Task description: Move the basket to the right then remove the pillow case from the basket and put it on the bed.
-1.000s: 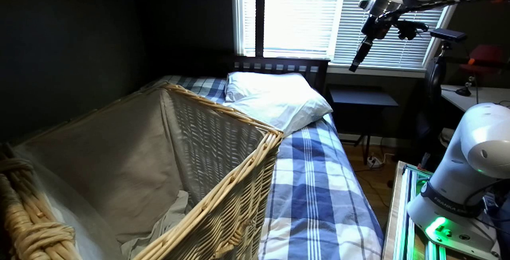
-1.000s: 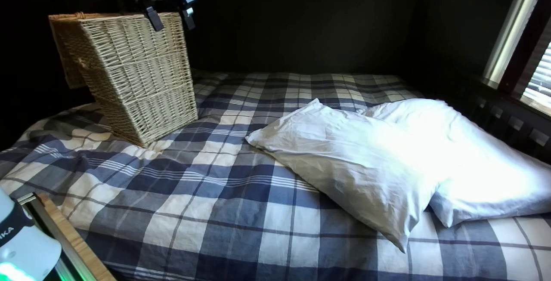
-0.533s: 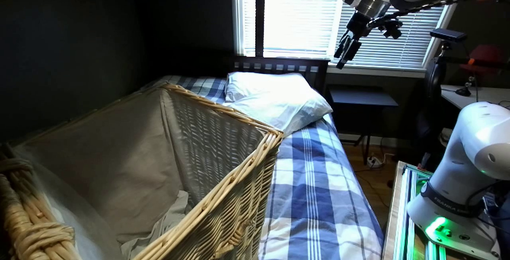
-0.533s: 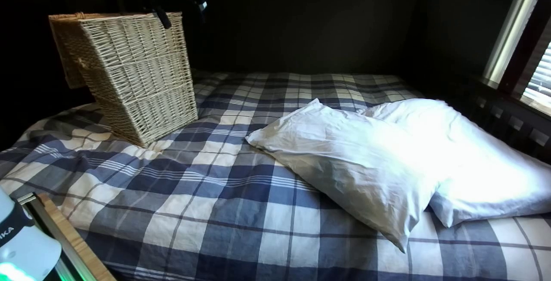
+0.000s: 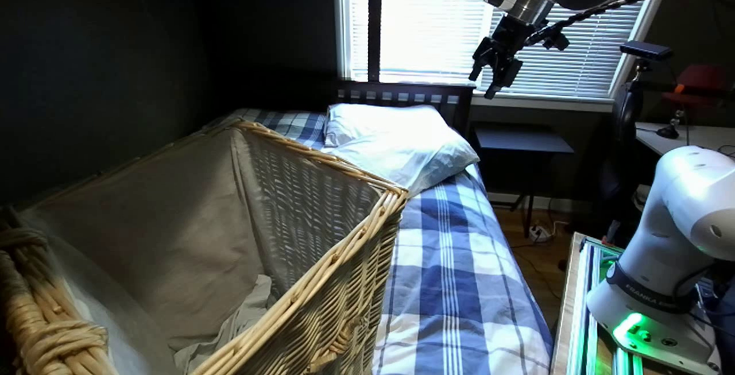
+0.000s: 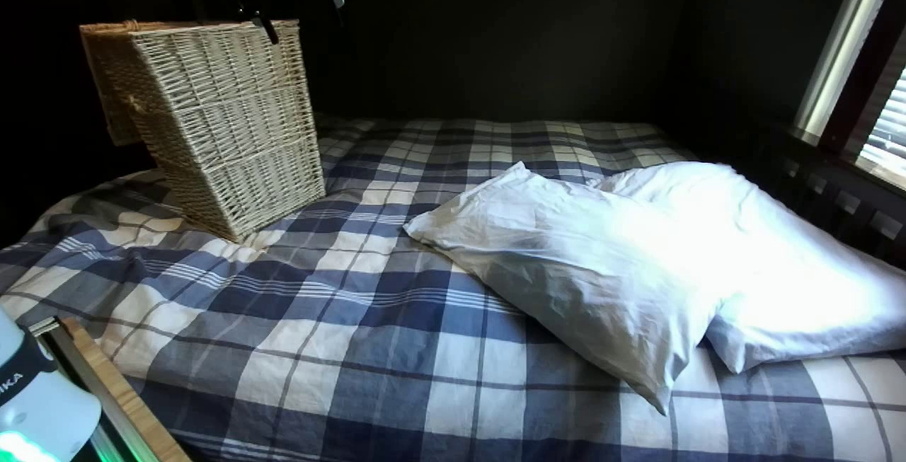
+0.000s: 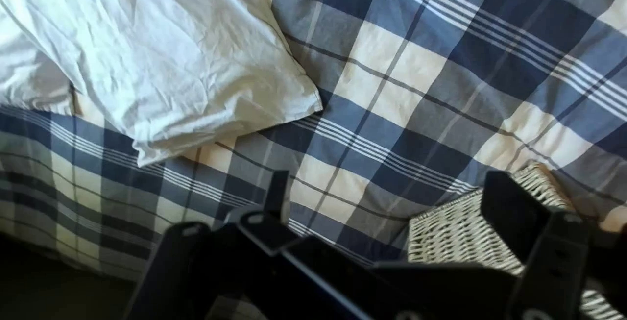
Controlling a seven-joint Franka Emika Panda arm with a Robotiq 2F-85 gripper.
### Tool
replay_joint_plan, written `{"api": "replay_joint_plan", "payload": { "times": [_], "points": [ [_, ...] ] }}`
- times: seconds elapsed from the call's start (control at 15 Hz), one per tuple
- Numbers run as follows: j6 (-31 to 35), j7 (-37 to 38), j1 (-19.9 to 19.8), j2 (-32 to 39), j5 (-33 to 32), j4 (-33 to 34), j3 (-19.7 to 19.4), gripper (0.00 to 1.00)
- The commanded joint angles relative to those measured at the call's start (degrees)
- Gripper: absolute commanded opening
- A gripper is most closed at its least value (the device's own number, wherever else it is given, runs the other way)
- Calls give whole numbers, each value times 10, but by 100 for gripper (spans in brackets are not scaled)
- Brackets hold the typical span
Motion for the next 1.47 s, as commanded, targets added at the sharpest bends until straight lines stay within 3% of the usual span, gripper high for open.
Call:
{"api": "replay_joint_plan", "payload": {
  "times": [0.0,0.2,0.73,0.87,1.4],
  "points": [
    [-53,-68,32,39,31,51,27,100],
    [-104,-86,51,70,61,91,62,100],
    [-101,-27,80,150,135,184,171,100],
    [-91,10,88,172,160,197,196,100],
    [-30,228,105,268,121,276,314,100]
  ]
}}
